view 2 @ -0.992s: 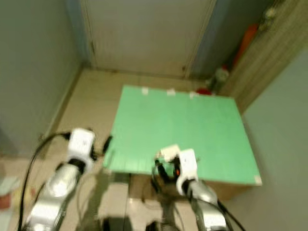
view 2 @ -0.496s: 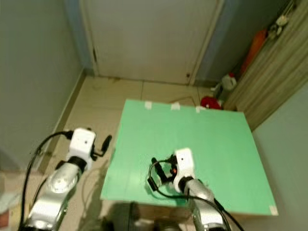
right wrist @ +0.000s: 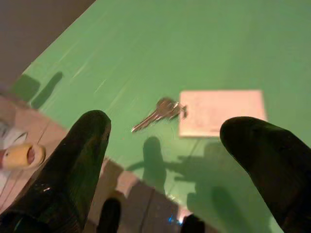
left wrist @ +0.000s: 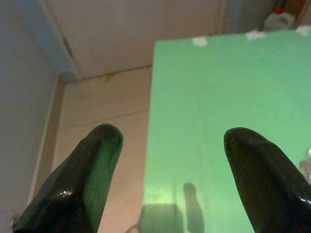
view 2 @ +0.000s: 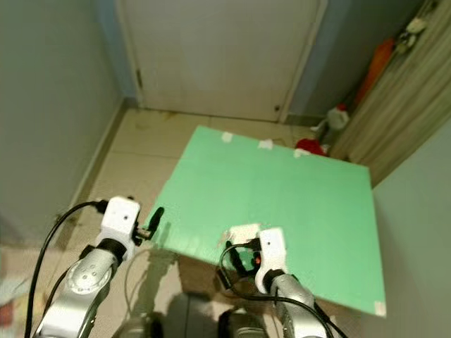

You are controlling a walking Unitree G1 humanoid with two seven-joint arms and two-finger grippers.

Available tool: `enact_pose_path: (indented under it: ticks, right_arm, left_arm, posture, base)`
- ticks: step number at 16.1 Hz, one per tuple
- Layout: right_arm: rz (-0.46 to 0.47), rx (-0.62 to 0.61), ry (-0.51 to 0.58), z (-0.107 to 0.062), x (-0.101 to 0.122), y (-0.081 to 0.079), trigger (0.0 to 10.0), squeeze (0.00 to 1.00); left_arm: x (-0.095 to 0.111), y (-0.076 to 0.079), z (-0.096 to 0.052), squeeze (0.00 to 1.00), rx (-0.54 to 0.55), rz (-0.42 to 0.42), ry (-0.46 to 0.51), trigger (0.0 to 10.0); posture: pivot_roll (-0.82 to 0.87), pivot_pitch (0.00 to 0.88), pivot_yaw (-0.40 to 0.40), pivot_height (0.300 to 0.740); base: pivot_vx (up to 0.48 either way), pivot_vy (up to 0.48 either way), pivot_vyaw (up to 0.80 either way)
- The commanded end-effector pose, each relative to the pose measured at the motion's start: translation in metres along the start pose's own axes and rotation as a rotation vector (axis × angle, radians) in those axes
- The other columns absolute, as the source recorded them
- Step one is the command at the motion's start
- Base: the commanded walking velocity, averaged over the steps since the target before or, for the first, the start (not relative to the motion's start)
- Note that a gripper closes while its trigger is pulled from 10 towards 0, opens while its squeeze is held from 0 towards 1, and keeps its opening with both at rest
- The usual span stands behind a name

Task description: Hang keys on a hook

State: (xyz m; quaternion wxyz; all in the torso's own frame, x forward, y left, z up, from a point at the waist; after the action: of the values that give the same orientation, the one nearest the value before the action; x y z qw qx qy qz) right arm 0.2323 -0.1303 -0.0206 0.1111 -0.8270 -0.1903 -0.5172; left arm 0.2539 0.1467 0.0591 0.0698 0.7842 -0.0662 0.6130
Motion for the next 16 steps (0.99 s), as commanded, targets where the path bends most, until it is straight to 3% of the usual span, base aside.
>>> enact_pose_path:
  ticks: [1,5,8,10,12,16]
  right_arm:
    - [-0.012,-0.009,-0.013,-0.001,-0.002,0.002,10.0,0.02]
    - [0.036,-0.026,0.000,0.008,0.000,-0.002,10.0,0.02]
    - [0.029,-0.116,0.024,0.023,0.010,-0.001,10.0,0.03]
    - [0.019,-0.190,0.030,0.030,0.017,0.008,10.0,0.02]
    - [-0.018,-0.253,0.036,0.034,0.022,0.016,10.0,0.02]
    - [-0.099,-0.245,0.044,0.036,0.024,0.013,10.0,0.02]
  left_arm:
    - [0.003,0.001,-0.002,0.00,-0.002,0.005,0.008,10.0]
    - [0.007,-0.006,-0.008,0.00,0.013,0.012,0.011,10.0]
    - [0.014,-0.020,-0.030,0.00,0.019,0.047,0.010,10.0]
    - [0.011,-0.027,-0.050,0.00,0.029,0.084,-0.020,10.0]
    - [0.013,-0.028,-0.063,0.00,0.034,0.108,-0.026,10.0]
    - [0.015,-0.029,-0.072,0.00,0.042,0.114,-0.036,10.0]
  posture:
    - [0.06,0.176,-0.063,0.736]
    - [0.08,0.203,-0.051,0.736]
    - [0.17,0.278,-0.011,0.736]
    - [0.22,0.307,0.005,0.736]
    - [0.27,0.327,0.015,0.736]
    - [0.27,0.330,0.016,0.736]
  base:
    - [0.000,0.000,0.00]
    - [0.000,0.000,0.00]
    - [0.000,0.000,0.00]
    - [0.000,0.000,0.00]
    - [0.000,0.000,0.00]
    - [0.000,0.000,0.00]
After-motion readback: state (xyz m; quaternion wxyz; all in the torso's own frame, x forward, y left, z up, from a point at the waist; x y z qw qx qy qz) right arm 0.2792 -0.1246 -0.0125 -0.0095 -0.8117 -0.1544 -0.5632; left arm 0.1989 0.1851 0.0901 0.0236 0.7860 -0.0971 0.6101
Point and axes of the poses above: a point about 5 cm out from each wrist's last joint towards the gripper, its own z axis pointing out of the wrist towards the gripper, its own x axis along the axis of the wrist's last joint, y = z × x, the point moved 1 cm from there along z, pointing out of the wrist towards the gripper, and after that the axes turned 14 degrees about -z, right-handed, at the moved point
